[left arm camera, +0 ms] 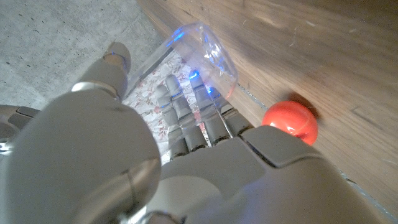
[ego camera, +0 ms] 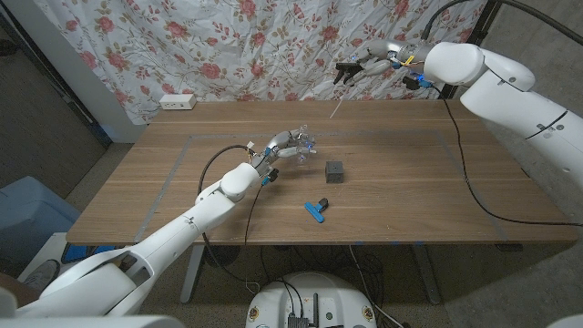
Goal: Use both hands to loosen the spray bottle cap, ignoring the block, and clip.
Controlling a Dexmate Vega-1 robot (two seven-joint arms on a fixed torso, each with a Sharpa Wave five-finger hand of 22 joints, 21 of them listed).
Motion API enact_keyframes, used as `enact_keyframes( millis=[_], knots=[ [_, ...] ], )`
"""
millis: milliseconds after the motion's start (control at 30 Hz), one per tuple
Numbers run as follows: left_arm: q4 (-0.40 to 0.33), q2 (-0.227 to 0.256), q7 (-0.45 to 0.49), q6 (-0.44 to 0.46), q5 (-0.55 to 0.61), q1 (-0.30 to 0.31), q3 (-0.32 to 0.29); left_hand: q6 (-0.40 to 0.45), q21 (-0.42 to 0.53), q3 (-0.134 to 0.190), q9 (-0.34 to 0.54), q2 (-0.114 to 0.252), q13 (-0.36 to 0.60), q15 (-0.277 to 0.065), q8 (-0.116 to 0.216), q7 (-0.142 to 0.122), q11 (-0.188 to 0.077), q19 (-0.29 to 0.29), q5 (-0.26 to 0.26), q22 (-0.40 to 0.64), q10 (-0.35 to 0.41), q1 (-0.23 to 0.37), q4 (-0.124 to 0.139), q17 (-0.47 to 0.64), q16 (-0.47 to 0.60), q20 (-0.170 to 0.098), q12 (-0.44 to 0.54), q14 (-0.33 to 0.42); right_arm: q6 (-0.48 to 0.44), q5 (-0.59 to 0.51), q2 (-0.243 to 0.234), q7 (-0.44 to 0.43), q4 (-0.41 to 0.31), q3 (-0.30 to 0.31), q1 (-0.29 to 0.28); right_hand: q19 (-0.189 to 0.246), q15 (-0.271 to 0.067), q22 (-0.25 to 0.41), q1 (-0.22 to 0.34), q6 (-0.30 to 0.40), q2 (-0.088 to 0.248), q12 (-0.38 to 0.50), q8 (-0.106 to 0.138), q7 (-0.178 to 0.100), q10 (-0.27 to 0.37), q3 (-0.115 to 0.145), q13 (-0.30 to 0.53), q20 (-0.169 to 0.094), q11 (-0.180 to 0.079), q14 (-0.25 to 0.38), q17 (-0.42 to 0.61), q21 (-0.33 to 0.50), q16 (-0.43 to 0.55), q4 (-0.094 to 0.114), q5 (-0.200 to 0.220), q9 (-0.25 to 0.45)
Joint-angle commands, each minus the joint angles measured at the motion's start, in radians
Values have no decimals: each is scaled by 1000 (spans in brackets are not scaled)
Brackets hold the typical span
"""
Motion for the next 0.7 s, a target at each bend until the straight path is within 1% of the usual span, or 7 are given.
enact_keyframes(
  millis=[33, 100, 167, 233, 300, 533, 700],
  knots=[
    [0, 7, -12, -31, -45, 27, -25, 14, -4, -6, 4, 190, 4, -105, 5, -17, -12, -4, 1, 6, 3, -120, 1, 1, -2, 3, -2, -7, -46, -16, -12, -33, -7, -3, -19, 3, -1, 4, 7, 5, 10, 1, 5, -2, 12, 5, -1, 1, -5, 6, 1, -4, 6, -1, 10, 15],
    [0, 10, -14, -37, -48, 31, -29, 20, -5, -9, 1, 185, 0, -105, 5, -9, -14, -7, 1, 6, -5, -128, 5, -2, -5, 4, -9, -8, -59, -23, -14, -38, -9, -7, -22, 3, -4, 4, 7, 4, 11, 0, 5, -2, 12, 6, -1, 1, -5, 7, 1, -4, 7, -1, 10, 15],
    [-4, 13, -11, -38, -51, 36, -32, 6, -5, -8, -4, 182, -4, -105, -7, -5, -13, -9, 1, 6, -15, -134, 7, -7, -9, 6, -16, -10, -71, -21, -13, -42, -7, -7, -26, 4, -6, 4, 8, 4, 11, 0, 4, -2, 14, 6, -1, 0, -6, 8, 1, -4, 7, -1, 10, 13],
    [-5, 15, -12, -40, -55, 41, -36, 8, -4, -8, -6, 179, -6, -106, -10, -7, -14, -9, 1, 6, -18, -135, 6, -9, -11, 8, -18, -11, -78, -17, -11, -46, -1, -7, -30, 4, -6, 4, 8, 7, 11, 1, 6, -3, 16, 6, -1, -2, -5, 9, 1, -3, 7, -1, 10, 13],
    [-6, 17, -14, -41, -60, 45, -38, 2, -4, -7, -10, 177, -10, -107, -19, -9, -23, -10, 2, 7, -32, -136, 5, -12, -14, 10, -26, -16, -87, -18, -10, -49, 1, -11, -30, 4, -7, 4, 8, 5, 12, 1, 6, -2, 17, 6, -1, -2, -5, 9, 1, -4, 7, 0, 10, 13],
    [-10, 21, -18, -47, -80, 61, -49, 9, -3, -4, -20, 165, -24, -105, -40, -13, -25, -12, 3, 7, -54, -133, -2, -27, -29, 15, -42, -35, -105, -17, -8, -70, 5, -16, -41, 4, -7, 4, 9, 6, 13, 0, 7, -1, 20, 7, -1, -3, -9, 13, 2, -4, 9, 0, 11, 12],
    [-25, 29, -17, -45, -87, 74, -55, 26, -3, -5, -26, 149, -40, -109, -58, -21, -30, -15, 3, 7, -51, -126, -7, -38, -36, 6, -48, -45, -119, -11, -7, -90, 2, -13, -55, 4, -8, 4, 9, 5, 14, -1, 7, 0, 21, 7, -1, -4, -8, 14, 2, -4, 9, 0, 11, 10]
  ],
)
